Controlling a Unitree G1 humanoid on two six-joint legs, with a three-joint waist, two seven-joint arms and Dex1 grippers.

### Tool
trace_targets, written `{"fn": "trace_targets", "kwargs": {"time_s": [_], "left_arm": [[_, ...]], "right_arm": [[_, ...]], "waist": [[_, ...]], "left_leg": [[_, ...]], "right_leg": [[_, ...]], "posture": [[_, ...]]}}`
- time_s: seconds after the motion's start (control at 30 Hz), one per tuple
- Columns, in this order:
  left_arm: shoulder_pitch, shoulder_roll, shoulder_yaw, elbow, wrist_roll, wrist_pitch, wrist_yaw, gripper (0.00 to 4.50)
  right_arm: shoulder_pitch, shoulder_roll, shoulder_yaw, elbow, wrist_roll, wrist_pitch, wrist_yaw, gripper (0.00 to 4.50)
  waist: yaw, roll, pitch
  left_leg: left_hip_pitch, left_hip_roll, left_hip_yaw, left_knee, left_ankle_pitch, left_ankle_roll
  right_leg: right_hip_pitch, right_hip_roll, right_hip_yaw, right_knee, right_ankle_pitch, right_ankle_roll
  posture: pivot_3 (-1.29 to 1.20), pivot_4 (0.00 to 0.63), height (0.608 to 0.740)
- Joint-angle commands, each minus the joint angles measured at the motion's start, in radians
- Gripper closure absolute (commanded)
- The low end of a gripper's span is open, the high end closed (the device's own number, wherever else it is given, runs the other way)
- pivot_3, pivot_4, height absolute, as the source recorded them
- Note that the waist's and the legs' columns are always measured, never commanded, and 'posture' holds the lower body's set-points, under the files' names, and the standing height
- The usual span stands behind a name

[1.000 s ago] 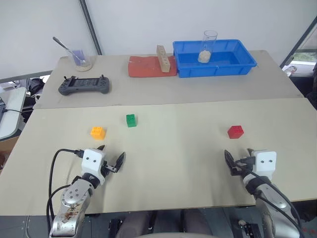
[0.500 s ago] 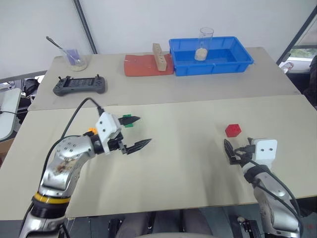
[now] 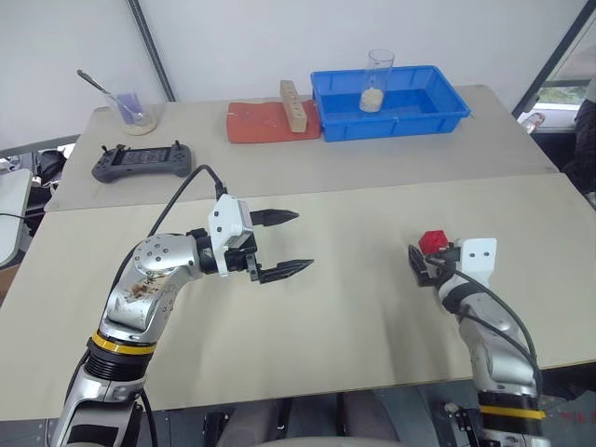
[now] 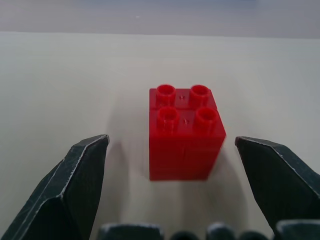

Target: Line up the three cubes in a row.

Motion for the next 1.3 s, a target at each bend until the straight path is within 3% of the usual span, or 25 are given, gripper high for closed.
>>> {"fn": "trace_targets", "kwargs": {"time_s": [0.03, 0.17, 0.27, 0.47, 0.5, 0.67, 0.87, 1.07, 1.3], "left_arm": [[-0.023, 0.001, 0.014, -0.024, -0.022, 0.001, -0.008, 0.07], [-0.024, 0.002, 0.013, -0.026, -0.025, 0.0, -0.011, 0.07], [-0.023, 0.004, 0.013, -0.024, -0.026, -0.003, -0.013, 0.0], [-0.023, 0.002, 0.014, -0.023, -0.026, -0.002, -0.01, 0.0], [-0.023, 0.0, 0.016, -0.021, -0.024, -0.001, -0.006, 0.0], [-0.021, 0.009, 0.023, -0.001, -0.017, -0.013, -0.011, 0.0], [0.04, 0.055, 0.021, 0.034, 0.009, -0.08, -0.076, 0.0], [0.144, 0.107, 0.031, -0.037, -0.005, -0.097, -0.119, 0.0], [0.252, 0.149, 0.05, -0.125, -0.02, -0.099, -0.125, 0.0]], "right_arm": [[-0.023, -0.025, -0.015, 0.038, -0.018, -0.07, 0.009, 0.0], [-0.036, -0.02, -0.024, 0.067, 0.007, -0.105, 0.028, 0.0], [-0.036, -0.022, -0.021, 0.071, 0.011, -0.123, 0.041, 0.85], [-0.039, -0.026, -0.024, 0.071, 0.021, -0.131, 0.055, 2.95], [-0.041, -0.032, -0.024, 0.072, 0.018, -0.134, 0.06, 3.06], [-0.062, -0.067, 0.003, 0.006, 0.063, -0.076, 0.15, 3.05], [-0.128, -0.222, 0.192, -0.025, 0.156, -0.004, 0.581, 3.05], [-0.248, -0.27, 0.298, 0.081, 0.177, -0.088, 0.894, 3.05], [-0.359, -0.326, 0.354, 0.354, 0.125, -0.332, 1.203, 3.05]], "waist": [[0.002, 0.0, 0.0], [0.0, 0.0, 0.0], [-0.001, 0.0, 0.0], [-0.002, 0.0, 0.0], [-0.002, 0.0, 0.0], [-0.002, 0.0, 0.0], [-0.015, 0.0, 0.0], [-0.013, -0.001, 0.0], [0.0, -0.001, 0.001]], "left_leg": [[0.0, 0.0, 0.0, 0.0, 0.0, 0.0], [0.0, 0.0, 0.0, 0.0, 0.0, 0.0], [0.0, 0.0, 0.0, 0.0, 0.0, 0.0], [0.0, 0.0, 0.0, 0.0, 0.0, 0.0], [0.0, 0.0, 0.0, 0.0, 0.0, 0.0], [0.0, 0.0, 0.0, 0.001, 0.0, 0.0], [-0.001, 0.0, 0.001, 0.001, 0.0, 0.0], [-0.002, 0.001, 0.001, 0.001, 0.0, 0.0], [-0.002, 0.0, 0.001, 0.003, 0.0, 0.0]], "right_leg": [[0.0, 0.0, 0.0, 0.0, 0.0, 0.0], [0.0, 0.0, 0.0, 0.0, 0.0, 0.0], [0.0, 0.0, 0.0, 0.001, 0.0, 0.0], [0.0, 0.0, 0.0, 0.002, 0.0, 0.0], [0.0, 0.0, 0.0, 0.002, 0.0, 0.0], [-0.002, 0.0, 0.001, 0.005, 0.0, 0.0], [-0.003, 0.0, 0.0, 0.006, 0.0, 0.0], [-0.005, 0.0, 0.0, 0.005, 0.0, 0.0], [-0.008, -0.001, 0.0, 0.005, 0.0, 0.0]], "posture": [[0.0, 0.15, 0.74], [0.0, 0.15, 0.74], [0.0, 0.15, 0.74], [0.0, 0.15, 0.74], [0.0, 0.15, 0.74], [0.0, 0.15, 0.74], [0.0, 0.15, 0.74], [0.0, 0.15, 0.74], [0.0, 0.15, 0.74]]}}
